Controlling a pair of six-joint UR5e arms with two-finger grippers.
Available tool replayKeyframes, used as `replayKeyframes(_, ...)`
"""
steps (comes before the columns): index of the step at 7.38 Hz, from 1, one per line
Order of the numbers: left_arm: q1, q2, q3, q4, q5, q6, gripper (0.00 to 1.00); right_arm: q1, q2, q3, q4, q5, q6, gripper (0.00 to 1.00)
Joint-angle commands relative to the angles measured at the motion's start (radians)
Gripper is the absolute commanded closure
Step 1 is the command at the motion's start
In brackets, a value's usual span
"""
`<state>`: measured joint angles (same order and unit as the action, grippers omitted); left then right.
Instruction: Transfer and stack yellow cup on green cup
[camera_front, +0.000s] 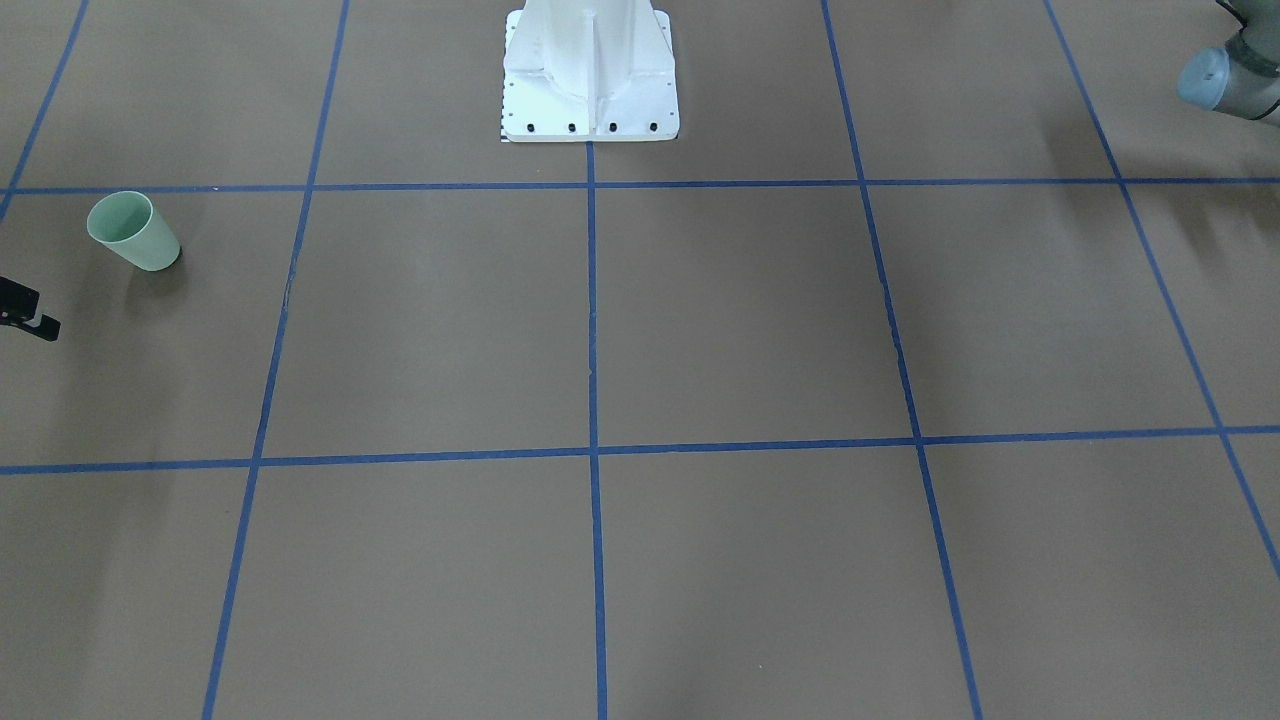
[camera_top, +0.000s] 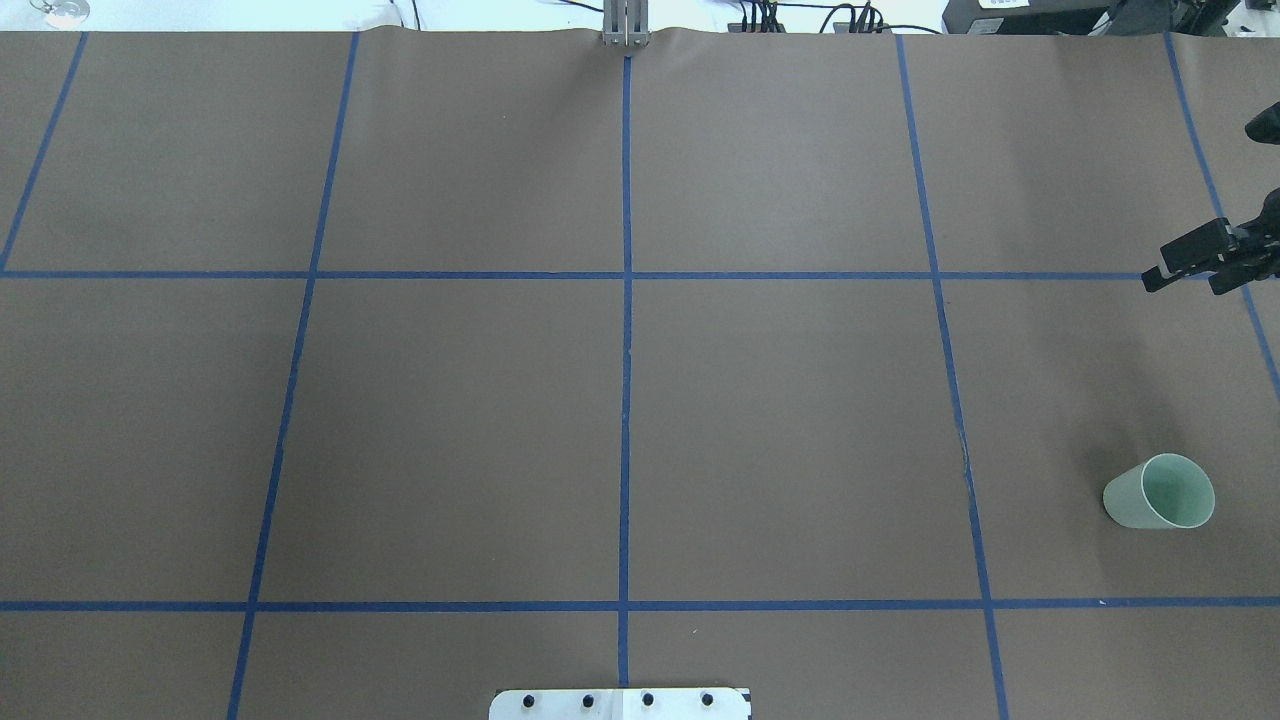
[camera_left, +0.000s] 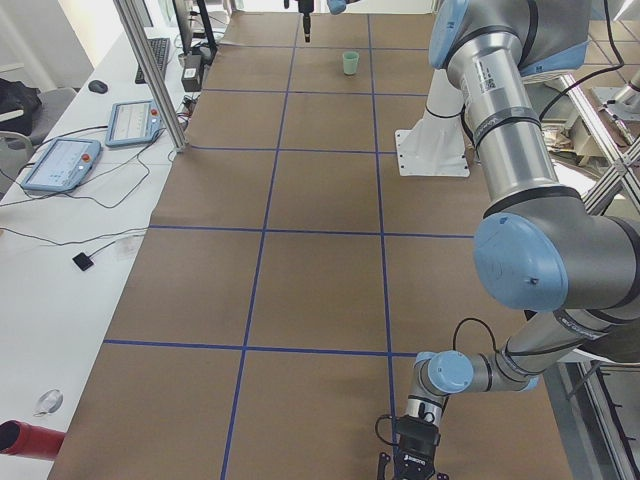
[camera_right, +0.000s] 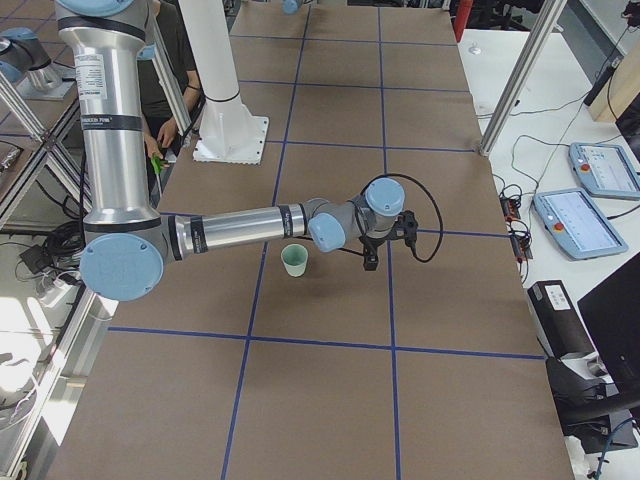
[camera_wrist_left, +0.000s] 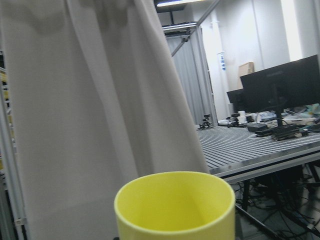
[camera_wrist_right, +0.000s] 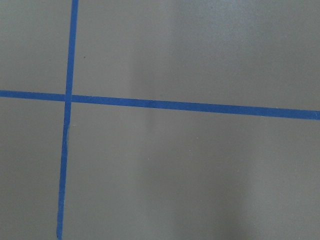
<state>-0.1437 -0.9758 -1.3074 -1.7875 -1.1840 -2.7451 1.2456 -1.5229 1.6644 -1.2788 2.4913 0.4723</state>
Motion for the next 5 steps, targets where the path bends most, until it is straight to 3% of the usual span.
replayKeyframes(1, -0.078, -0.041, 0.030, -0.032, -0.020, 0.077, 0.42, 0.000, 0.022, -0.024, -0.001, 0.004, 0.000, 0.00)
replayKeyframes(2, -0.144, -0.079, 0.030, 0.015, -0.019, 0.065, 0.41, 0.000, 0.029, -0.028, -0.001, 0.004, 0.000, 0.00)
replayKeyframes(5, -0.178, -0.155, 0.039, 0.122, -0.022, 0.079, 0.41, 0.000, 0.035, -0.022, -0.001, 0.011, 0.008, 0.00)
